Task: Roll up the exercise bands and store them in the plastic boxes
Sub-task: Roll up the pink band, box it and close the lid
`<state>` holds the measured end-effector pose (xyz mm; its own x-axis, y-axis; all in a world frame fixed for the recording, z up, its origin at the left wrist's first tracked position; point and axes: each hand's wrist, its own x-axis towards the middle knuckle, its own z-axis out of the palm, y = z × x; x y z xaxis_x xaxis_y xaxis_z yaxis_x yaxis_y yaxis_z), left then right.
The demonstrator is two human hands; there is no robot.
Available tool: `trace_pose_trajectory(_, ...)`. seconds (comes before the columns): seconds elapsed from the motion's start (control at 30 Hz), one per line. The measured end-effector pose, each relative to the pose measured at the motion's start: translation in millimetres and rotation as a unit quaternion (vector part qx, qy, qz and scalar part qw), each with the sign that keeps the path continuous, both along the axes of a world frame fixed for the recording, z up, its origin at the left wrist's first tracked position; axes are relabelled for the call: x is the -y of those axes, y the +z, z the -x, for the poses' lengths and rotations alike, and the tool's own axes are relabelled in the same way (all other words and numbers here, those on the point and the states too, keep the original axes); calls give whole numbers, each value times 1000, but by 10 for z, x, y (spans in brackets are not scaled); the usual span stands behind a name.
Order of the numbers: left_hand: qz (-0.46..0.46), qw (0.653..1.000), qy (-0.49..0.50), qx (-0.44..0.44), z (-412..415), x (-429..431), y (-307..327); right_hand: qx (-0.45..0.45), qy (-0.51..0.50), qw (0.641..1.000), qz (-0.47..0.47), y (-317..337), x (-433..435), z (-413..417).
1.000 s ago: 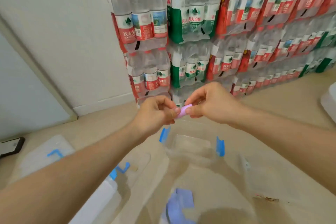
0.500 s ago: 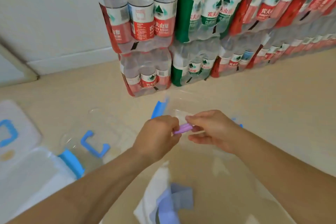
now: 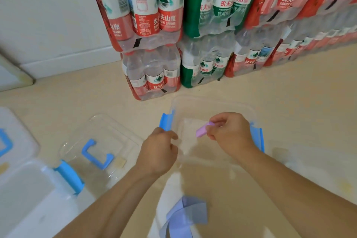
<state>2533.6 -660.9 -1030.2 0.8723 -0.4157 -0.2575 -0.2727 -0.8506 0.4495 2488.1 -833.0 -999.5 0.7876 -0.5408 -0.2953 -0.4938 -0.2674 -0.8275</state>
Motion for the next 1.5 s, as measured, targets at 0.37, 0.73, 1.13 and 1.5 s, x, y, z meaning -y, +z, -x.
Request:
trace_pose_trajectory(0.37,135,984,83,-84,799,-615,123,-35,113,991,54,-429,-463,298)
trace_pose_trajectory(0.73,253,946,140,-144,618,-566,-6,-93,138,981,99,-826,-812,190)
trace_pose_trajectory(1.13,291,935,137,-150,431,-532,-80,-104,-111,900,-408,-844,-681,94)
trace_pose_trajectory(1.5,286,936,134,-156,418,-519,-42,-89,-147,867,-468,-819,-607,77)
